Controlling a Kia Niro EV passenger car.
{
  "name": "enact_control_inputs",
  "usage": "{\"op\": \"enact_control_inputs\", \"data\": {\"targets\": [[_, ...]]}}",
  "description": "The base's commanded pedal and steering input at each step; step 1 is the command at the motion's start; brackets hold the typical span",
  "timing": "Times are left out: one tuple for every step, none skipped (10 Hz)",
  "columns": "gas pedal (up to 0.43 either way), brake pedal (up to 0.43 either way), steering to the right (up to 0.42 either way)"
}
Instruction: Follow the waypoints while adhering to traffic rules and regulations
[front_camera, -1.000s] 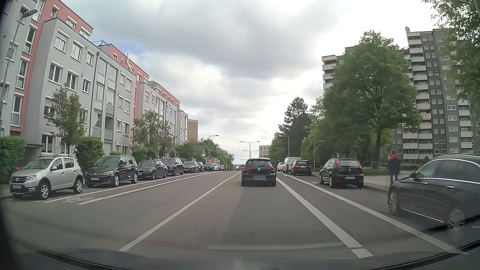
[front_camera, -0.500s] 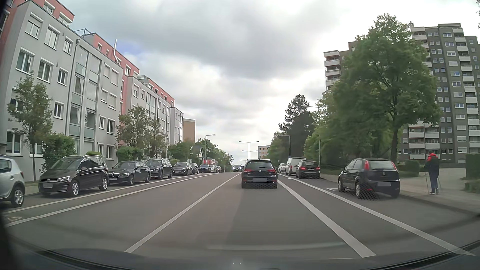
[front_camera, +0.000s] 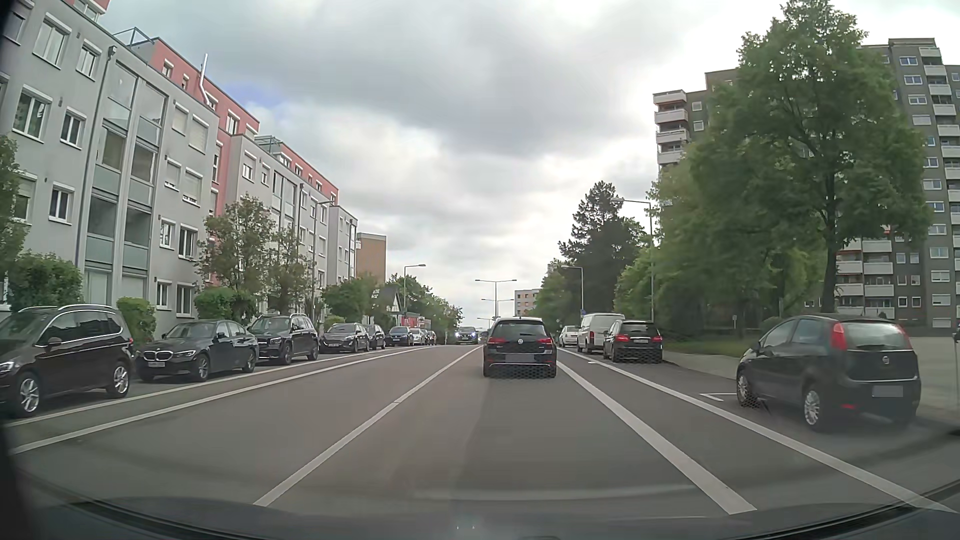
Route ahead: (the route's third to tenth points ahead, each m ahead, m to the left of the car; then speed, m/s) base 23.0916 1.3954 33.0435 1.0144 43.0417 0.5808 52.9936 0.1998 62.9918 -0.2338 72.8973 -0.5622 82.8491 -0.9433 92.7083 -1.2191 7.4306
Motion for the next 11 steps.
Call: {"op": "enact_control_inputs", "data": {"targets": [[0.047,0.0,0.001],[0.087,0.0,0.003],[0.098,0.0,0.004],[0.118,0.0,0.005],[0.118,0.0,0.005],[0.13,0.0,0.005],[0.13,0.0,0.005],[0.13,0.0,0.005],[0.138,0.0,0.005],[0.138,0.0,0.005],[0.15,0.0,0.005]]}}
